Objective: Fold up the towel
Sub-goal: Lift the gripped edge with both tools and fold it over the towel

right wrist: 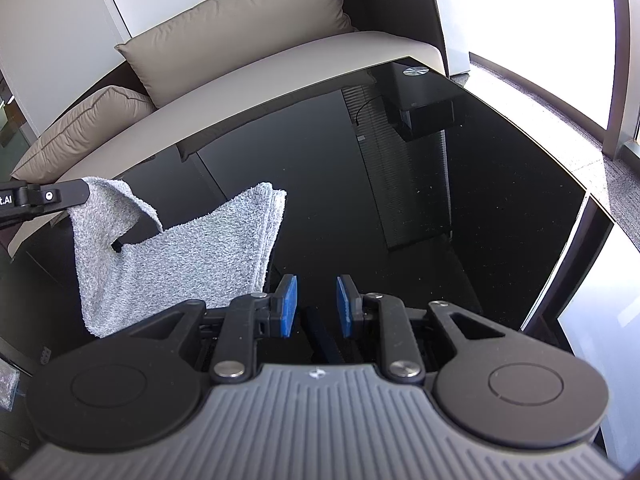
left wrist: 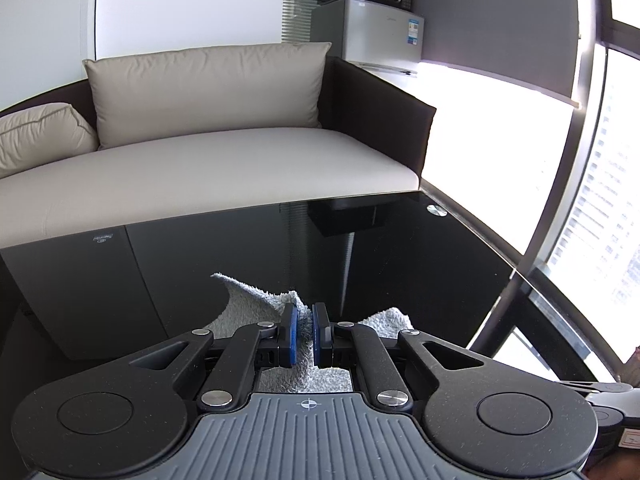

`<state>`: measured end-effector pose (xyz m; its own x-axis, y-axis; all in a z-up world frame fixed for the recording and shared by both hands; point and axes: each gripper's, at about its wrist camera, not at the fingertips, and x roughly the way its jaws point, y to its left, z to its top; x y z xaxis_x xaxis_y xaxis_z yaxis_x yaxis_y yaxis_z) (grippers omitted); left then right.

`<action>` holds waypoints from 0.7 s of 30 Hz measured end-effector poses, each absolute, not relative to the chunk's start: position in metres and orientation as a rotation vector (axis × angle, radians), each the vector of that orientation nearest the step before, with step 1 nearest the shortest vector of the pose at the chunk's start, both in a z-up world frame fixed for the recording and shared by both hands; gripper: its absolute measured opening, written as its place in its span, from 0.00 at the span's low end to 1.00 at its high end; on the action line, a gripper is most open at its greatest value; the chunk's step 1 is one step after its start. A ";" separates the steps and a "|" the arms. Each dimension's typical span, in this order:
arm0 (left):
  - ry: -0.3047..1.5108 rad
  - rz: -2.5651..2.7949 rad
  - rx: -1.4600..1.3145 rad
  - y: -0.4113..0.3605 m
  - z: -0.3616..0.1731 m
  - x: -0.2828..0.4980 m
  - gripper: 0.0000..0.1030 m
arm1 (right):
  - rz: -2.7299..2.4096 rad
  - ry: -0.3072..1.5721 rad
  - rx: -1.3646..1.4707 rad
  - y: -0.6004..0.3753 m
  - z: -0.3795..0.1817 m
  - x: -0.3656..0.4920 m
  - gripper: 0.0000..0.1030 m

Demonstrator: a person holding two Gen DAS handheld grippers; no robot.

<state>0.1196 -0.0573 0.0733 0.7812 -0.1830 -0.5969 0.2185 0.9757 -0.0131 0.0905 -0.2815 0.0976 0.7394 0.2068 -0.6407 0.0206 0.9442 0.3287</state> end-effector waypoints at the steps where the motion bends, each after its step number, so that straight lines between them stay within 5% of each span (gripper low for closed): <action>1: 0.639 -0.219 0.056 -0.060 0.074 0.122 0.07 | 0.105 0.735 0.331 -0.282 0.098 0.091 0.23; 21: 0.639 -0.347 0.142 -0.127 0.077 0.133 0.07 | 0.082 0.732 0.382 -0.299 0.098 0.093 0.23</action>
